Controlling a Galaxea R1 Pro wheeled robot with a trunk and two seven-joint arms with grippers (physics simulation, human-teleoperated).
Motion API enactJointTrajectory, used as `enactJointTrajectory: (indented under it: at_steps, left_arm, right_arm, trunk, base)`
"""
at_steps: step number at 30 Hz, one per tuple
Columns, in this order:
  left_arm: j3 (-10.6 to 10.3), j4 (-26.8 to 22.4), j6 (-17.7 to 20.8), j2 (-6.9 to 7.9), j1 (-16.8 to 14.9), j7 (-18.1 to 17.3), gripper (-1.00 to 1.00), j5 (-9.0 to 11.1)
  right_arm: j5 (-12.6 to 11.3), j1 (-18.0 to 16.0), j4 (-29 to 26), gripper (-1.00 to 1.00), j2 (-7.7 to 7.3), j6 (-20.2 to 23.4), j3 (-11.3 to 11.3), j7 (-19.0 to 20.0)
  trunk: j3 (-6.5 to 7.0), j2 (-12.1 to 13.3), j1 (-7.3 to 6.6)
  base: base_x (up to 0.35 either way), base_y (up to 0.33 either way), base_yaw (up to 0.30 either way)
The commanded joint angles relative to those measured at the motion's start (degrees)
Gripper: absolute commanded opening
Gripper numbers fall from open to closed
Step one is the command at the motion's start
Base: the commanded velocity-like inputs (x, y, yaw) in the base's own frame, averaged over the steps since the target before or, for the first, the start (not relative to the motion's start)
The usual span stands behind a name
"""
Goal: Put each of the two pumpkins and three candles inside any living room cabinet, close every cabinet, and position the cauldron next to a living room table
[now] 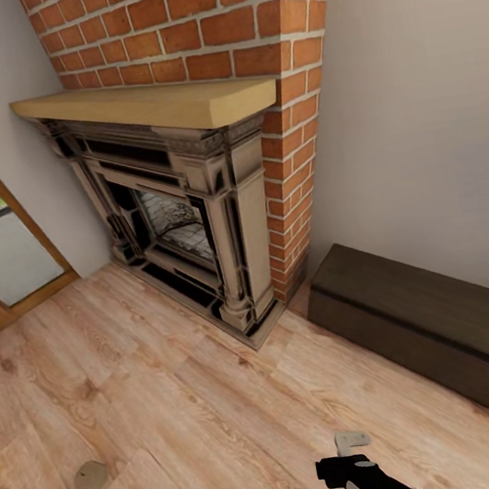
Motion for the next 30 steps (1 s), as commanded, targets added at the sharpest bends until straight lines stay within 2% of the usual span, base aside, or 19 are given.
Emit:
enactJointTrajectory:
  at_steps: [1, 30]
  left_arm:
    - [-0.49, -0.05, -0.05, 0.00, 0.00, 0.25, 1.00, 0.57]
    - [-0.47, -0.05, -0.01, -0.21, 0.01, 0.25, 1.00, 0.72]
  right_arm:
    - [-0.42, -0.06, -0.09, 1.00, -0.04, 0.22, 0.48, -0.47]
    - [-0.30, -0.06, -0.09, 1.00, -0.09, 0.22, 0.48, -0.53]
  trunk:
    - [-0.10, -0.05, 0.01]
    - [-1.29, -0.05, 0.01]
  base:
    - [0.000, 0.000, -0.256]
    - [0.000, 0.000, -0.245]
